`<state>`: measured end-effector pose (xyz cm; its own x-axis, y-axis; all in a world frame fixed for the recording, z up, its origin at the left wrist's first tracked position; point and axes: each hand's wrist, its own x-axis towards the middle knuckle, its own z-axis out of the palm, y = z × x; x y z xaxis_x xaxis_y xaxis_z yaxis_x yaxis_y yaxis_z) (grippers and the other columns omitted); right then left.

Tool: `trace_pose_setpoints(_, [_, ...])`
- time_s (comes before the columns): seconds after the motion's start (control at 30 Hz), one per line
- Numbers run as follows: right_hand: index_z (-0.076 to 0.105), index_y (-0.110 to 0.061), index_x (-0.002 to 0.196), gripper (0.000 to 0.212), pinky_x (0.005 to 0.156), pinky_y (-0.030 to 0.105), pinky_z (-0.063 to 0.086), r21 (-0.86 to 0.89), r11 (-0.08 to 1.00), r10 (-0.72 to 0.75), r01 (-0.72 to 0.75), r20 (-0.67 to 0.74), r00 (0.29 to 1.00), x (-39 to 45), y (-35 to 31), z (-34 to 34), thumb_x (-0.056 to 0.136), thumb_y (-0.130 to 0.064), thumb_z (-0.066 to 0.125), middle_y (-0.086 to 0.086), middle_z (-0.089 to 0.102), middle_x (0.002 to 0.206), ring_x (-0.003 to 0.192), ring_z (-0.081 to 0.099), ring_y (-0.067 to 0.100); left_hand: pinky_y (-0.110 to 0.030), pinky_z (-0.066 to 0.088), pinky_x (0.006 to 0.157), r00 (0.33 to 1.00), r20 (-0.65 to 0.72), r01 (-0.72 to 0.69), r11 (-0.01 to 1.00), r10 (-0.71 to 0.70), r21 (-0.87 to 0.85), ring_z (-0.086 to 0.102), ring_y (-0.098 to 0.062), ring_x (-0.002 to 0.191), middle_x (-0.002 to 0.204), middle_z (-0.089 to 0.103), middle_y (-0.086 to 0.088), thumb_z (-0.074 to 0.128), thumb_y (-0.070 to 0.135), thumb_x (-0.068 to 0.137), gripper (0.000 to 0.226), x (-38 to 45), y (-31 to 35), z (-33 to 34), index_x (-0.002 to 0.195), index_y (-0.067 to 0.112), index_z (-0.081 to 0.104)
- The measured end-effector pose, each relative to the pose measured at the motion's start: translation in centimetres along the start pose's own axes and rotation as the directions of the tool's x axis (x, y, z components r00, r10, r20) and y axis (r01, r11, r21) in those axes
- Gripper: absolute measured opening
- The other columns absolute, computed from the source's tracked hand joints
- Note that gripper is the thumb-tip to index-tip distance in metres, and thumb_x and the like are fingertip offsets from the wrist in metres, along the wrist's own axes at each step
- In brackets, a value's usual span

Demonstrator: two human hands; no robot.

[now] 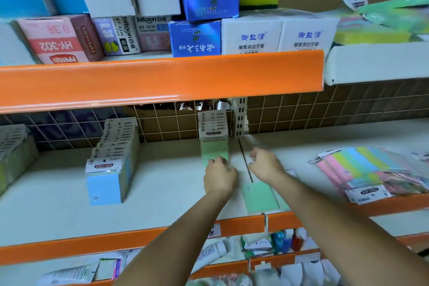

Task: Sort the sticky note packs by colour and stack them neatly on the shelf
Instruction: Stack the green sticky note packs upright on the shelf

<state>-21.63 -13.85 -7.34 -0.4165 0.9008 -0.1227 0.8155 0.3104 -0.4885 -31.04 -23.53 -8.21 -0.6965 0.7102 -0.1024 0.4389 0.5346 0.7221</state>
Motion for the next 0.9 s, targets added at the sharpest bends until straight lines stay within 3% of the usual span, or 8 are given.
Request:
trace_pose_setpoints(0.23, [0.048,-0.009,0.127,0.052,0.093,0.034,0.046,-0.2,0.947,0.26,-0.252,0.016,0.965,-3.2,5.7,-3.4,0.085,-0.037,0.059,0.014,0.055,0.132,0.119,0.054,0.032,-0.033,0.048,0.074,0.968,0.215,-0.16,0.981,0.134,0.112,0.06,-0.035,0.09,0.094,0.065,-0.015,0.052,0.019,0.081,0.015,-3.9,3.3,3.7,0.078,0.009,0.062])
trace_pose_setpoints(0.37, [0.052,-0.009,0.125,0.054,0.088,0.028,0.047,-0.138,0.921,0.373,-0.364,0.043,0.927,-4.4,7.6,-3.7,0.08,-0.036,0.065,0.01,0.058,0.129,0.116,0.058,0.026,-0.029,0.048,0.073,0.932,0.338,-0.125,0.991,0.131,-0.04,0.063,-0.031,0.093,0.093,0.069,-0.015,0.053,0.011,0.081,0.014,-5.3,3.9,5.6,0.082,0.008,0.067])
trace_pose_setpoints(0.43, [0.056,-0.007,0.12,0.05,0.086,0.028,0.048,-0.081,0.922,0.384,-0.38,0.052,0.922,-4.4,7.8,-3.7,0.079,-0.032,0.07,0.012,0.061,0.125,0.114,0.059,0.026,-0.032,0.052,0.078,0.914,0.387,-0.092,0.99,0.125,-0.104,0.065,-0.031,0.092,0.089,0.067,-0.017,0.057,0.008,0.08,0.01,-5.5,3.9,6.2,0.072,0.012,0.061])
trace_pose_setpoints(0.53, [0.056,-0.007,0.12,0.048,0.088,0.028,0.048,-0.03,0.907,0.421,-0.42,0.072,0.904,-4.2,8.0,-3.7,0.08,-0.028,0.073,0.011,0.062,0.124,0.114,0.059,0.026,-0.032,0.049,0.073,0.917,0.387,-0.049,0.992,0.091,-0.118,0.055,-0.024,0.078,0.081,0.059,-0.013,0.057,0.005,0.078,0.03,-5.3,4.1,6.6,0.059,0.021,0.042])
trace_pose_setpoints(0.63, [0.054,-0.005,0.119,0.039,0.08,0.028,0.047,0.054,0.892,0.441,-0.449,0.112,0.89,-3.9,8.1,-4.0,0.086,-0.022,0.064,0.013,0.061,0.115,0.109,0.059,0.027,-0.036,0.04,0.056,0.918,0.395,0.053,0.976,0.035,-0.21,0.045,-0.026,0.063,0.057,0.046,-0.011,0.054,0.003,0.066,0.021,-4.9,4.0,6.7,0.053,0.015,0.044])
trace_pose_setpoints(0.73, [0.052,-0.003,0.116,0.026,0.062,0.025,0.037,0.118,0.905,0.4,-0.409,0.095,0.912,-3.5,7.5,-4.6,0.093,-0.015,0.045,0.013,0.056,0.103,0.091,0.054,0.028,-0.031,0.034,0.059,0.907,0.421,0.108,0.947,0.031,-0.303,0.041,-0.024,0.061,0.056,0.042,-0.009,0.051,0.011,0.06,0.013,-5.2,3.8,6.5,0.05,0.015,0.044])
trace_pose_setpoints(0.8, [0.05,-0.006,0.113,0.021,0.059,0.024,0.036,0.125,0.922,0.364,-0.367,0.045,0.93,-2.9,6.8,-5.1,0.095,-0.014,0.041,0.013,0.053,0.101,0.087,0.05,0.028,-0.028,0.034,0.059,0.904,0.427,0.138,0.926,0.027,-0.351,0.042,-0.024,0.062,0.058,0.044,-0.005,0.055,0.007,0.071,0.022,-5.4,3.4,6.2,0.053,0.015,0.047])
trace_pose_setpoints(0.9, [0.048,-0.007,0.088,0.008,0.056,0.025,0.035,0.193,0.919,0.348,-0.344,0.016,0.937,-1.9,5.4,-5.6,0.093,-0.012,0.044,0.007,0.046,0.08,0.08,0.048,0.028,-0.03,0.036,0.058,0.914,0.405,0.17,0.897,0.01,-0.408,0.045,-0.027,0.062,0.061,0.049,-0.008,0.057,0.015,0.082,0.02,-5.0,3.0,5.9,0.065,0.004,0.057])
